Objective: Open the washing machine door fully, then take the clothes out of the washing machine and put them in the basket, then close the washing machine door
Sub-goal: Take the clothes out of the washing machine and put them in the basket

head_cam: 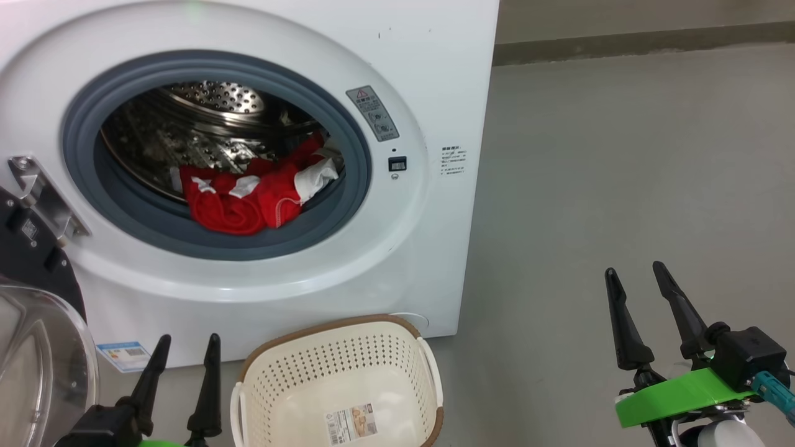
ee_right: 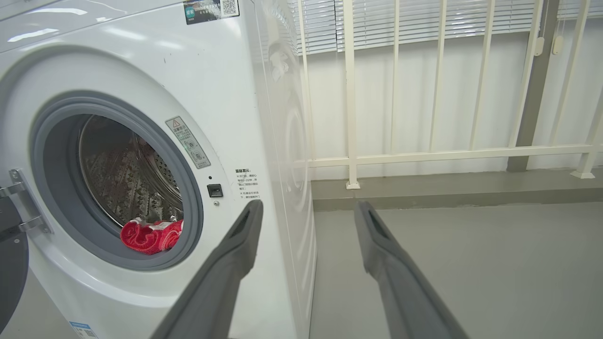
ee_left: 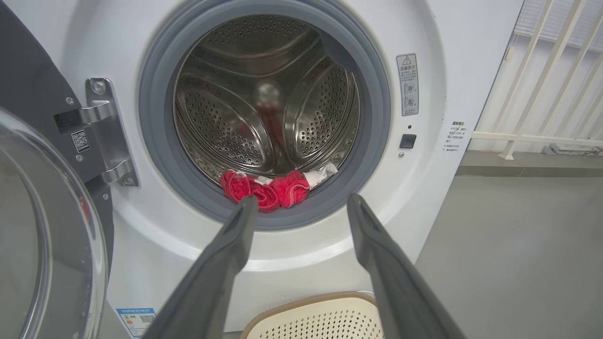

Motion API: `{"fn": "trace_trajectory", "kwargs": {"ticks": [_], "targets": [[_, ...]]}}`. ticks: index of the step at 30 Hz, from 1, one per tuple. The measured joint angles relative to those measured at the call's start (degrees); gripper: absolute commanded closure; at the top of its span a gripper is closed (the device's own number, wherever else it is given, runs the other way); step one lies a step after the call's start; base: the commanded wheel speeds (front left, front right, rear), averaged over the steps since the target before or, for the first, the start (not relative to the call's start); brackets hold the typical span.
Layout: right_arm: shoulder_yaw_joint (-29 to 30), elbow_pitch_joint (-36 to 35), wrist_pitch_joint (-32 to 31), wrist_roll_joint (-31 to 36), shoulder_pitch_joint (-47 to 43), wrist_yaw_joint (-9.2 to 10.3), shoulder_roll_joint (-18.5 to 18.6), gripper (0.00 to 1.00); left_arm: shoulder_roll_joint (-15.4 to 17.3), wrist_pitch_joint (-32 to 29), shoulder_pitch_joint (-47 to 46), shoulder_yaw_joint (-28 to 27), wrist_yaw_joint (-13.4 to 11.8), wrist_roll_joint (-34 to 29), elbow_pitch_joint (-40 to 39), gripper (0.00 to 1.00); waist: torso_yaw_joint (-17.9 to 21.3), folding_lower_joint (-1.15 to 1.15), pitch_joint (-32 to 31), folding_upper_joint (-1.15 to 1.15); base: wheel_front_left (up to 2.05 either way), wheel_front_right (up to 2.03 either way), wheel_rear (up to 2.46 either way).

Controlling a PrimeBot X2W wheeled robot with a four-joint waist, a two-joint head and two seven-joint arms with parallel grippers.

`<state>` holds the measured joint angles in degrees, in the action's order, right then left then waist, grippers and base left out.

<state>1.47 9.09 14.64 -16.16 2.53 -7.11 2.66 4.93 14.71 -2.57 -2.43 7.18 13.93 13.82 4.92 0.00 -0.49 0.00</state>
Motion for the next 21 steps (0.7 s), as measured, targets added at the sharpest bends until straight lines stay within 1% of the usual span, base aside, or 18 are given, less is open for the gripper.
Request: {"fn": "trace_trajectory", "kwargs": {"ticks": [4,10,21], "targets": [[0.00,-0.18,0.00,0.00,0.00,0.00,0.00,0.00,-0.13,0.00,-0.62,0.11,0.00,-0.34,0.08,0.00,-0.44,0.00,1.08,0.00,0.00,0.00,0.00],[0.07,-1.15,0.00,-0.08,0.14,0.00,0.00,0.00,-0.12,0.00,-4.17,0.34,-0.01,-0.65,0.14,0.00,-1.05,0.00,3.18,0.00,0.00,0.00,0.00],[-0.15,-3.04,0.00,-0.43,5.71,0.00,0.01,0.00,-0.31,0.00,-16.98,3.23,-0.01,-1.74,1.46,0.00,-2.89,0.00,10.63,0.00,0.00,0.00,0.00]]}}
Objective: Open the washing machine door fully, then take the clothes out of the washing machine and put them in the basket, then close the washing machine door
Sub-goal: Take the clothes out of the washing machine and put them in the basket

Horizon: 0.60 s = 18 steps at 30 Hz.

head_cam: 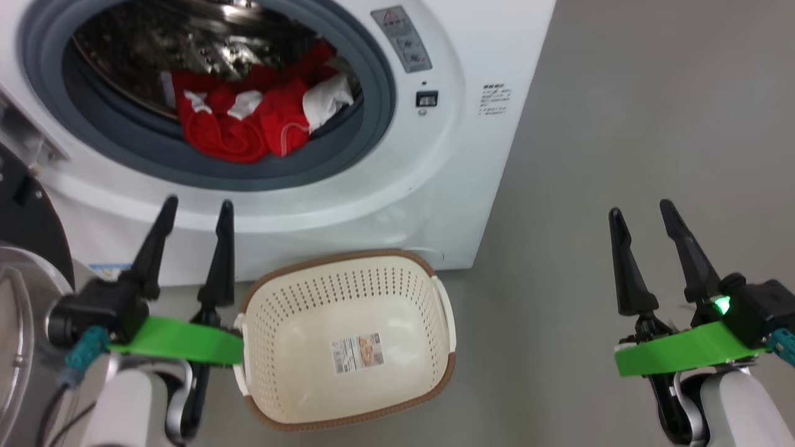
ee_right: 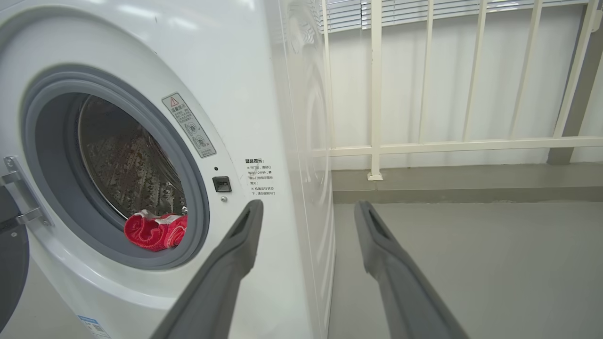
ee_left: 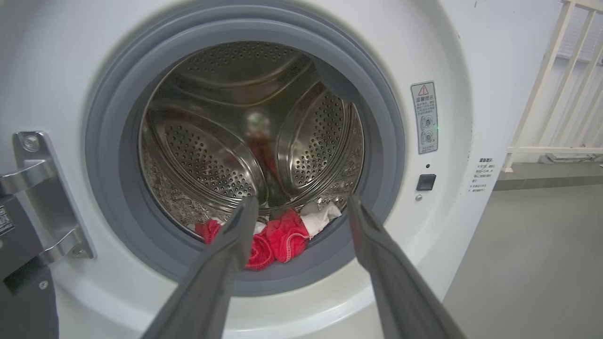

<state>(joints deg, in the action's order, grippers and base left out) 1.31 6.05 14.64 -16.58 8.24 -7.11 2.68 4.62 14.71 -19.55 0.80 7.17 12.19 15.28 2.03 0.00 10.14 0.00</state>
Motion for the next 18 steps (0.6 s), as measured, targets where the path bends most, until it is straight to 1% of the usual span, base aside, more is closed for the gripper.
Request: {"fn": "trace_trajectory", "kwargs": {"ticks": [10,16,18], "targets": [[-0.69,-1.22,0.00,-0.01,5.43,0.00,0.04,0.00,0.79,0.01,-12.51,-0.12,0.01,-0.85,4.45,0.00,-0.71,0.00,7.94,0.00,0.00,0.00,0.00],[-1.04,-1.33,0.00,-0.46,7.38,0.00,0.12,0.00,1.69,0.01,-20.65,-0.42,0.01,-1.69,8.84,0.00,-0.33,0.00,12.66,0.00,0.00,0.00,0.00],[-1.49,-1.53,0.00,-0.57,8.26,0.00,0.14,0.00,2.13,0.01,-24.94,-0.42,0.00,-2.82,11.88,0.00,0.07,0.00,14.83,0.00,0.00,0.00,0.00]]}}
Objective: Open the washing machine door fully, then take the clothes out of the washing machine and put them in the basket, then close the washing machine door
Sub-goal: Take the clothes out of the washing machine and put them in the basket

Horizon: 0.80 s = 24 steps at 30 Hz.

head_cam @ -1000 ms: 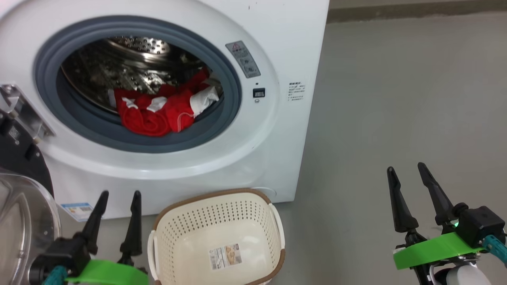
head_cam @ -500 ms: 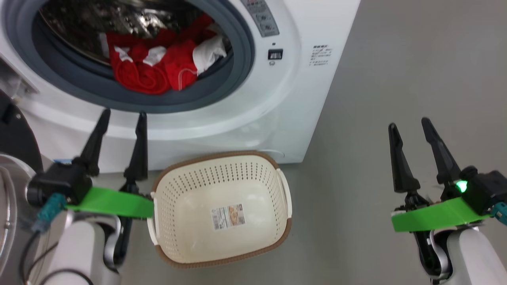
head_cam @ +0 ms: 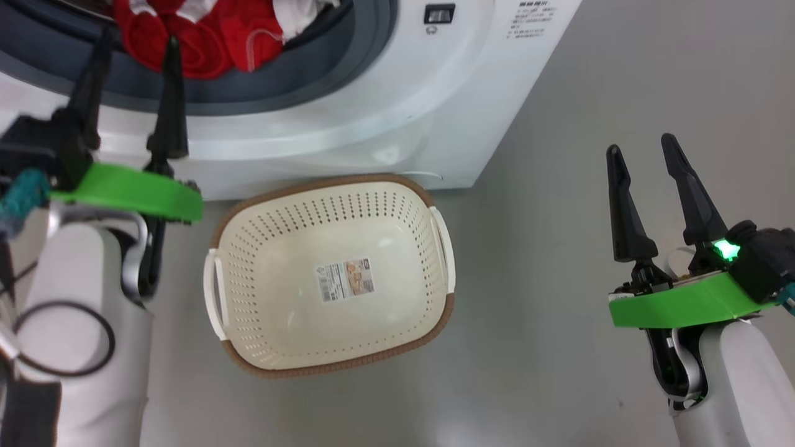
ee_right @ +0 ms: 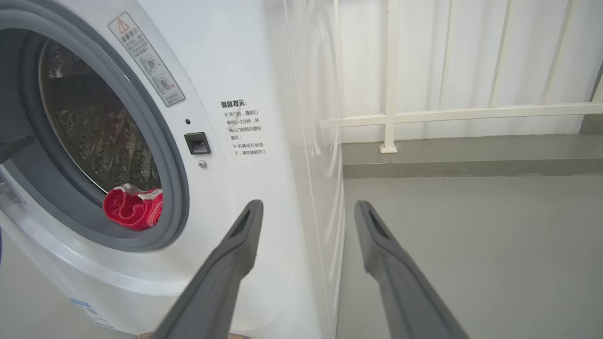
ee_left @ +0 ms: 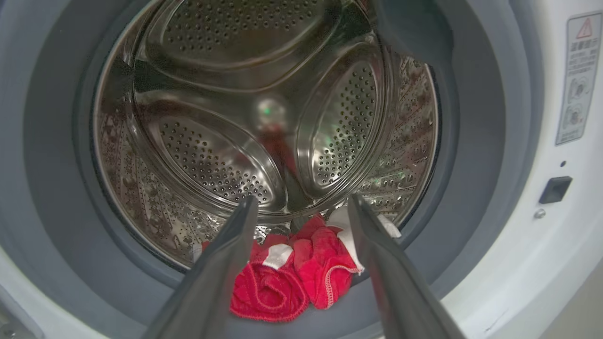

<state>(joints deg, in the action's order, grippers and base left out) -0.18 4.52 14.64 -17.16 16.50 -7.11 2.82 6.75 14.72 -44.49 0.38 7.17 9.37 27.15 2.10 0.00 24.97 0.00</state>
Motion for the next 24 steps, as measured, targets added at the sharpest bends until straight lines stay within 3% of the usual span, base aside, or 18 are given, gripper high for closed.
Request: {"fn": "trace_trajectory", "kwargs": {"ticks": [11,24], "targets": [[-0.99,-0.37,0.00,-0.56,2.87,0.00,0.08,0.00,3.03,0.00,-14.94,1.81,-1.81,-5.28,17.47,0.00,2.72,0.00,5.62,0.00,0.00,0.00,0.00],[-2.91,0.34,0.00,-3.08,3.69,0.00,0.11,0.00,7.25,-5.28,-26.61,10.90,-5.79,-16.15,34.04,0.00,5.73,0.00,8.57,0.00,0.00,0.00,0.00]]}}
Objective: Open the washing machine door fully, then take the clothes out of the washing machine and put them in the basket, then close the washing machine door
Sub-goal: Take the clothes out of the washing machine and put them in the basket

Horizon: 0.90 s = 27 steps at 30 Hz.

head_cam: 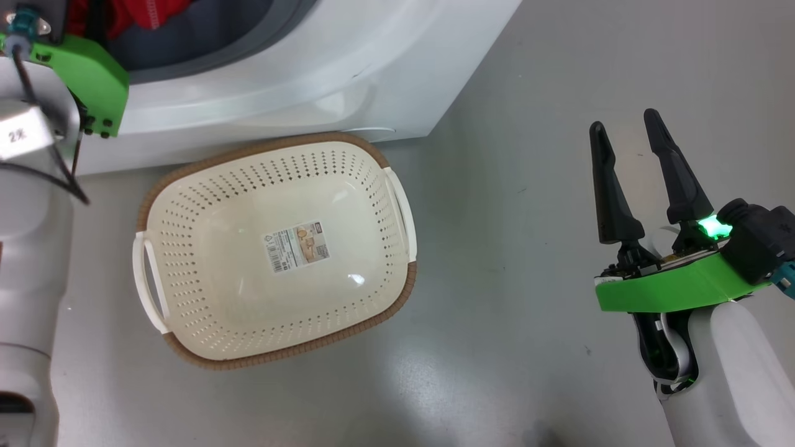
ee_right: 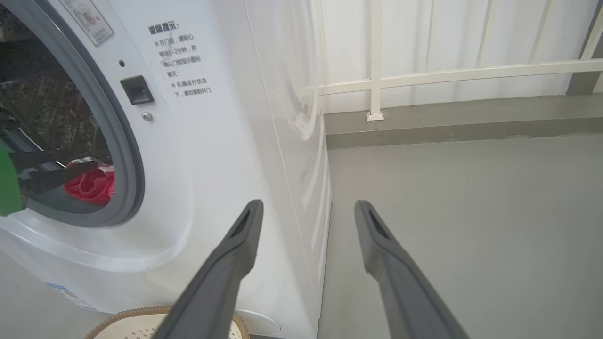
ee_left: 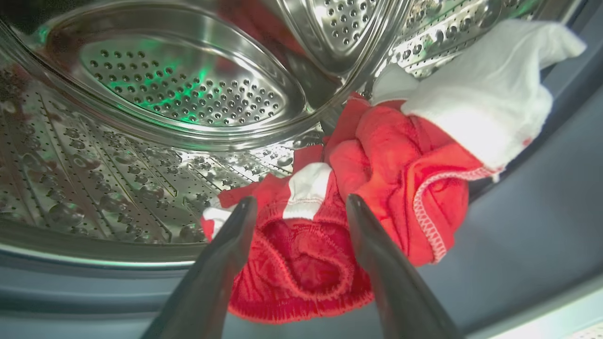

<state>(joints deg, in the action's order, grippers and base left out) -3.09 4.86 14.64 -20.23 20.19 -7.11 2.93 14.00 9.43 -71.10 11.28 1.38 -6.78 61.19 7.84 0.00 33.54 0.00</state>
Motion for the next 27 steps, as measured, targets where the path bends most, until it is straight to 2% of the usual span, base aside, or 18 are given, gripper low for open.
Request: {"fn": "trace_trajectory", "kwargs": {"ticks": [10,21,22,23,25,27], "targets": [[-1.16,0.68,0.00,-0.63,0.18,0.00,0.00,0.00,0.52,-8.72,-5.00,1.59,-2.91,-1.22,9.02,0.00,0.97,0.00,0.74,0.00,0.00,0.00,0.00],[-1.87,1.22,0.00,-1.36,0.19,0.00,0.00,0.00,0.53,-15.75,-5.78,1.15,-2.33,0.65,12.12,0.00,2.00,0.00,0.15,0.00,0.00,0.00,0.00],[-1.93,1.22,0.00,-1.38,0.19,0.00,0.00,0.00,0.55,-15.97,-5.83,1.40,-2.31,0.65,12.17,0.02,2.13,0.00,0.14,0.00,0.00,0.00,0.00],[-2.04,1.24,0.00,-1.46,0.19,0.00,0.00,0.00,0.59,-16.00,-5.87,1.76,-2.27,0.62,12.24,0.48,2.26,0.00,0.15,0.00,0.00,0.00,0.00],[-2.20,1.26,0.00,-1.55,0.19,0.00,0.00,0.00,0.57,-16.02,-6.06,2.37,-2.26,0.29,12.40,1.00,2.51,0.00,0.19,0.00,0.00,0.00,0.00],[-2.23,1.26,0.00,-1.63,0.19,0.00,0.00,0.00,0.55,-16.24,-6.17,2.90,-2.10,0.22,12.49,1.00,2.71,0.00,0.26,0.00,0.00,0.00,0.00]]}}
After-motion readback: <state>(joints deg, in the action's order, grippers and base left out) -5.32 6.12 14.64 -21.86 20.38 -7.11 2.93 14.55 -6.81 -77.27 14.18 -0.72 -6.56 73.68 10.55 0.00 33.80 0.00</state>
